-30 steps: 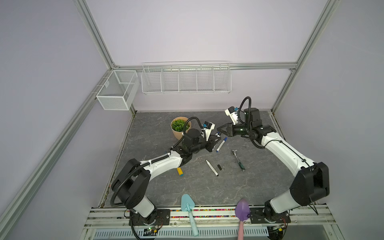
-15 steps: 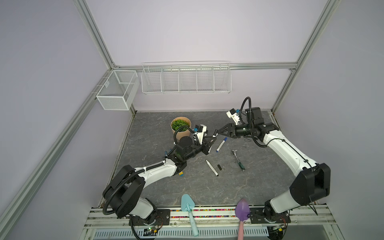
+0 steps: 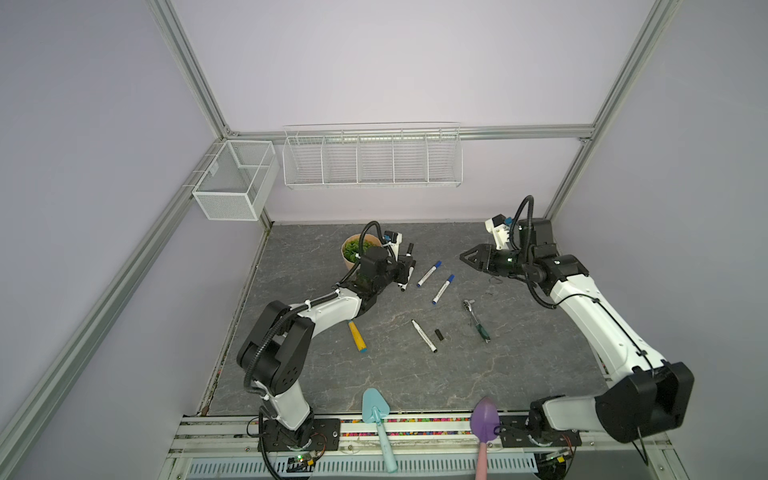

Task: Insert the pens into the pen caps
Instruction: 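Lower the capped marker beside the markers near the plant pot and release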

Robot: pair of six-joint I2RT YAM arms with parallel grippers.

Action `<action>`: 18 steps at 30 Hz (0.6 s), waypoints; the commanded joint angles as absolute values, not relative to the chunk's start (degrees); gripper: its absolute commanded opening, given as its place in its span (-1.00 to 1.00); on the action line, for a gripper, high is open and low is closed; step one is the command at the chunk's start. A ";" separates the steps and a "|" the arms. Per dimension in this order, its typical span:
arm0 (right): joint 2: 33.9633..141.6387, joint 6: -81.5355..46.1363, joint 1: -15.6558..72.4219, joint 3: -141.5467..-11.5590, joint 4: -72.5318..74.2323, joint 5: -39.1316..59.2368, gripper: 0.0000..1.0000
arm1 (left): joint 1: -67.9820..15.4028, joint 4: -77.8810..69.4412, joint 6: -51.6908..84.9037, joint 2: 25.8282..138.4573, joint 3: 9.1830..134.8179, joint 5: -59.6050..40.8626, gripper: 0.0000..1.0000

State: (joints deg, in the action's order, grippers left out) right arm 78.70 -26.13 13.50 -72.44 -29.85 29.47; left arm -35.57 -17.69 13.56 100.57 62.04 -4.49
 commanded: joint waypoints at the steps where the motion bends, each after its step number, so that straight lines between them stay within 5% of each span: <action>1: 78.64 -25.44 13.62 -70.72 -31.79 27.86 -0.06 | -35.43 -3.24 9.83 105.20 67.74 4.75 -1.00; 6: 78.91 -24.73 13.64 -69.94 -31.86 28.06 -0.07 | -35.42 5.07 8.90 111.31 74.92 10.95 -1.00; 16: 80.91 -24.18 13.66 -70.05 -32.13 29.09 -0.12 | -34.31 12.30 8.13 120.24 82.54 8.25 -0.99; 18: 80.95 -23.93 13.64 -70.04 -32.47 28.93 -0.11 | -34.02 12.05 9.23 121.02 82.56 7.38 -0.84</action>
State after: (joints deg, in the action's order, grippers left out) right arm 80.82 -25.21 13.50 -70.50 -32.05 28.29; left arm -34.89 9.32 7.88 119.79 81.19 8.51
